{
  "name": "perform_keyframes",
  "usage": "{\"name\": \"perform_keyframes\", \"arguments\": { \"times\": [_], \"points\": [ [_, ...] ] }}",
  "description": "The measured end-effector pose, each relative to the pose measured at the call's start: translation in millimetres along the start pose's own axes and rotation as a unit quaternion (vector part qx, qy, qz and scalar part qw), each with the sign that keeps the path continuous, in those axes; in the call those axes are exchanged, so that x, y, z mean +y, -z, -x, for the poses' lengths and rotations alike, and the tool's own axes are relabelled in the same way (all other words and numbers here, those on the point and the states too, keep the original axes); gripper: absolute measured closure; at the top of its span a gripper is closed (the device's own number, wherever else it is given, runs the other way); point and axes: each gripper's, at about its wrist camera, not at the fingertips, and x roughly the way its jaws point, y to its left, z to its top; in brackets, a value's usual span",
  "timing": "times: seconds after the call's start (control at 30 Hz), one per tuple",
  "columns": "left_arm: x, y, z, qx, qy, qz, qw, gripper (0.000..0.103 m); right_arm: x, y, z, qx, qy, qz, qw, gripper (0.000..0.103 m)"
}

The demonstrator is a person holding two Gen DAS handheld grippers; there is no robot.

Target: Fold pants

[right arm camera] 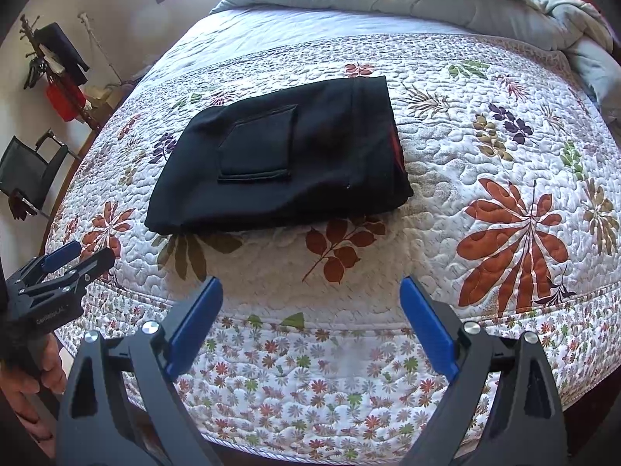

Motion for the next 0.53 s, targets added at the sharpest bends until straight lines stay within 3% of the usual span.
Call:
{"name": "perform_keyframes", "arguments": {
  "times": [0.53],
  "points": [
    [2.8,-0.9,0.2,0.006,0.008,0.007,0.9999,0.011,-4.9,-0.3,-1.3,0.005,-0.003,-0.013,1.0,0.011]
  ]
}}
